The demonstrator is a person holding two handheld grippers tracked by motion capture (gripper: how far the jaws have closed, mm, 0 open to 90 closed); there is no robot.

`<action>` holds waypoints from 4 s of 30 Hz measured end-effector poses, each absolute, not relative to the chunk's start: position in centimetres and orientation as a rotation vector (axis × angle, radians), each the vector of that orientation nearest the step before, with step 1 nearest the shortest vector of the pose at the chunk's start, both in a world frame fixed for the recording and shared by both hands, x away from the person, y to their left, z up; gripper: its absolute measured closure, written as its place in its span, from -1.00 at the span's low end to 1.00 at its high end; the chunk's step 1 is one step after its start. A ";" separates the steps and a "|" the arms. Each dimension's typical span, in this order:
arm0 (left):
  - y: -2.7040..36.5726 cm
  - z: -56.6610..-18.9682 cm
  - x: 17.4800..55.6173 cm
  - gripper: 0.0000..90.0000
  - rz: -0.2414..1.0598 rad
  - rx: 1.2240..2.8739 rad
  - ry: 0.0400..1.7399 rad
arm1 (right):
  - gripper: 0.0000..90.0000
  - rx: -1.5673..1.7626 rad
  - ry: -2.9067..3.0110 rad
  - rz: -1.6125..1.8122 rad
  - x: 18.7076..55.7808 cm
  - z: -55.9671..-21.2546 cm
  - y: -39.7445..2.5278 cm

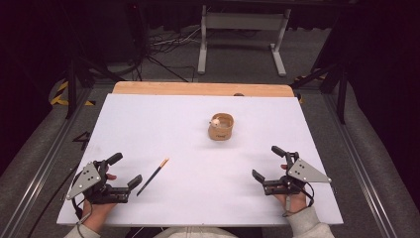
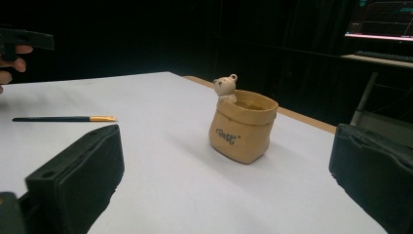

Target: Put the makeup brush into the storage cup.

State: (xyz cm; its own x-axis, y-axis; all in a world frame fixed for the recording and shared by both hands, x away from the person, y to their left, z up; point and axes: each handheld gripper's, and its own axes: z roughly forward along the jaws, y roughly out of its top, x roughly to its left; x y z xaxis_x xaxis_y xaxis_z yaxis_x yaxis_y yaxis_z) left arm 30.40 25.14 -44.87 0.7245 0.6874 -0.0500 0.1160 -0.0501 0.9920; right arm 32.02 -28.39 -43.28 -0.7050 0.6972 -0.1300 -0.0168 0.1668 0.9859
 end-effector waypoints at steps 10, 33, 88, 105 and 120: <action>24.6 -44.6 30.5 -1.00 0.534 1.596 0.682 | -1.00 0.664 1.872 1.601 32.1 -43.3 -28.5; 23.5 -42.2 32.1 -1.00 0.490 1.520 0.632 | -1.00 0.676 1.891 1.601 32.3 -43.4 -28.5; 18.3 -37.4 37.9 -0.93 0.289 2.244 0.857 | -0.95 0.694 1.961 1.633 32.5 -43.0 -28.8; 18.0 -38.1 39.7 -0.90 0.187 2.388 0.958 | -0.95 0.719 1.959 1.655 32.6 -43.1 -29.0; 17.2 -39.2 40.1 -0.87 0.158 2.519 0.963 | -0.95 0.720 1.956 1.652 32.6 -43.0 -29.0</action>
State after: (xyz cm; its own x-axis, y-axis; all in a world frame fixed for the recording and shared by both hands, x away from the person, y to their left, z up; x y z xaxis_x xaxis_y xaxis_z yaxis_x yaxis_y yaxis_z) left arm 40.06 17.21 -39.21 0.7514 0.6581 -0.0484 0.6083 -0.6624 0.4372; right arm 32.56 -29.02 -43.01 -0.7478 0.6635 -0.0240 0.0871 0.1339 0.9872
